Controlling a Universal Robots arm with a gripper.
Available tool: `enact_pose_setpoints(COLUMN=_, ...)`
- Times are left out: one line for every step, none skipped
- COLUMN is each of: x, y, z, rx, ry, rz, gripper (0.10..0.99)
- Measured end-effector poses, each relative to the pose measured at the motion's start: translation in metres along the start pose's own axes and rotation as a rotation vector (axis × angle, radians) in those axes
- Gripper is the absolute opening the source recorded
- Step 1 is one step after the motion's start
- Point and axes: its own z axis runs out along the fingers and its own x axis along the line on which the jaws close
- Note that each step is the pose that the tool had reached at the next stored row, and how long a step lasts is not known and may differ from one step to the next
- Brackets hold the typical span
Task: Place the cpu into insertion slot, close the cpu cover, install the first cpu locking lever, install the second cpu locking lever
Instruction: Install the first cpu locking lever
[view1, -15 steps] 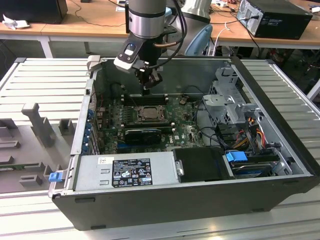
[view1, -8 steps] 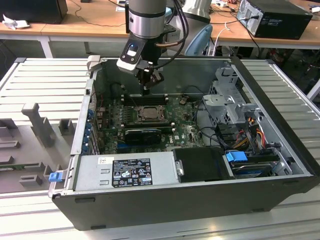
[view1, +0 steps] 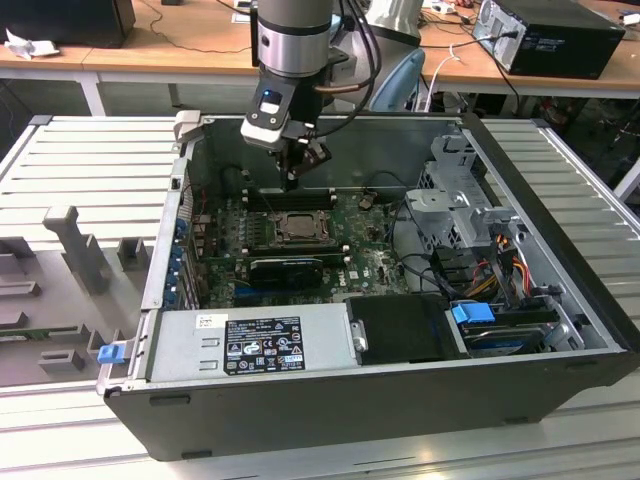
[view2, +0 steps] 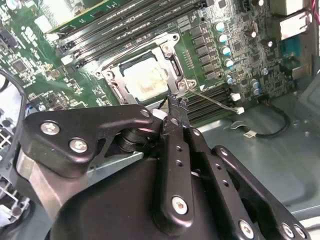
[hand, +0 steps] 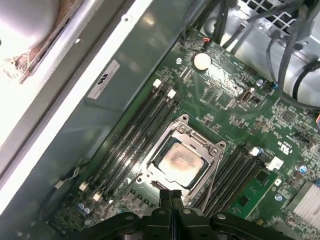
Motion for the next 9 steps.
enact_pose_setpoints(x=0.0000, y=0.0000, z=0.0000, rx=0.001, ry=0.0002, rz=-0.018, gripper=0.106)
enact_pose_setpoints(x=0.0000, y=0.0000, z=0.0000, rx=0.001, ry=0.0003, rz=-0.031, gripper=0.106)
enact_pose_setpoints(x=0.0000, y=0.0000, z=0.0000, rx=0.002, ry=0.0006, rz=-0.047, gripper=0.106)
enact_pose_setpoints(x=0.0000, y=0.0000, z=0.0000, rx=0.002, ry=0.0008, rz=-0.066, gripper=0.106)
enact_pose_setpoints(x=0.0000, y=0.0000, z=0.0000, rx=0.003, ry=0.0011, rz=-0.082, gripper=0.106)
enact_pose_setpoints(x=0.0000, y=0.0000, z=0.0000, rx=0.004, ry=0.0015, rz=-0.123, gripper=0.106)
enact_pose_setpoints(x=0.0000, y=0.0000, z=0.0001, rx=0.005, ry=0.0021, rz=-0.164, gripper=0.106)
enact_pose_setpoints(x=0.0000, y=0.0000, z=0.0001, rx=0.006, ry=0.0024, rz=-0.186, gripper=0.106)
enact_pose_setpoints(x=0.0000, y=0.0000, z=0.0001, rx=0.007, ry=0.0026, rz=-0.205, gripper=0.106)
